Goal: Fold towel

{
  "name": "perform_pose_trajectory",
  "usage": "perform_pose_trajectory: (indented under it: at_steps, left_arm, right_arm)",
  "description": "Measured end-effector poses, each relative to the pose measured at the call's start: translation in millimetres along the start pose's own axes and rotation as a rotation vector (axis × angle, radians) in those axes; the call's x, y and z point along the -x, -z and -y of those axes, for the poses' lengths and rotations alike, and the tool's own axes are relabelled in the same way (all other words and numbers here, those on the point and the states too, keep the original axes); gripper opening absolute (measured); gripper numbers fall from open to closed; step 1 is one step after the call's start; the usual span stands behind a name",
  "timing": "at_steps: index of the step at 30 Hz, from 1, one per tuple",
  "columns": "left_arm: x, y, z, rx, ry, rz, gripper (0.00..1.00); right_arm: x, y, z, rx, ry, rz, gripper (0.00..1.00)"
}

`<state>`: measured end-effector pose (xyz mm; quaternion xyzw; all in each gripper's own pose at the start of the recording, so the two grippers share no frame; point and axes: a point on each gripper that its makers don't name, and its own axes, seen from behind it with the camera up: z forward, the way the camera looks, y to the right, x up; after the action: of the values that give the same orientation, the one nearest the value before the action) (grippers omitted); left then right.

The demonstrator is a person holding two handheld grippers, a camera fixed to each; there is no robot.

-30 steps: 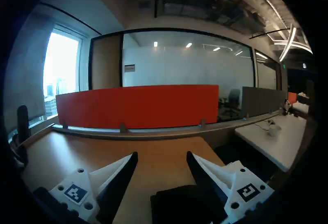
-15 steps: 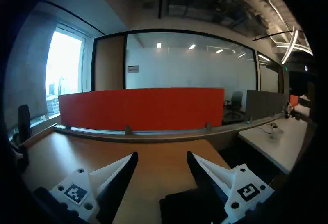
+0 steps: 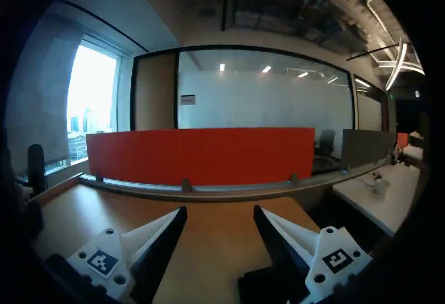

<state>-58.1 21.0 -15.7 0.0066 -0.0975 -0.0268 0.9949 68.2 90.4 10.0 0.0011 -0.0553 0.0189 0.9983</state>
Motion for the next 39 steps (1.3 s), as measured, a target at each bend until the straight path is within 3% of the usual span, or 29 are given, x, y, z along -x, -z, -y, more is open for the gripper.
perform_pose_trajectory:
  at_steps: [12, 21, 39]
  left_arm:
    - [-39.3, -23.2, 12.8, -0.003, -0.002, -0.093, 0.91]
    - [-59.7, -29.6, 16.0, -0.006, 0.005, -0.145, 0.91]
    - [-64.9, -25.7, 20.7, -0.012, 0.016, -0.188, 0.91]
  right_arm:
    - [-15.0, -6.8, 43.3, -0.014, 0.012, -0.023, 0.92]
    - [-18.4, -8.0, 77.3, -0.03, 0.011, -0.024, 0.92]
    - [-27.5, -3.0, 92.4, -0.006, -0.005, -0.047, 0.93]
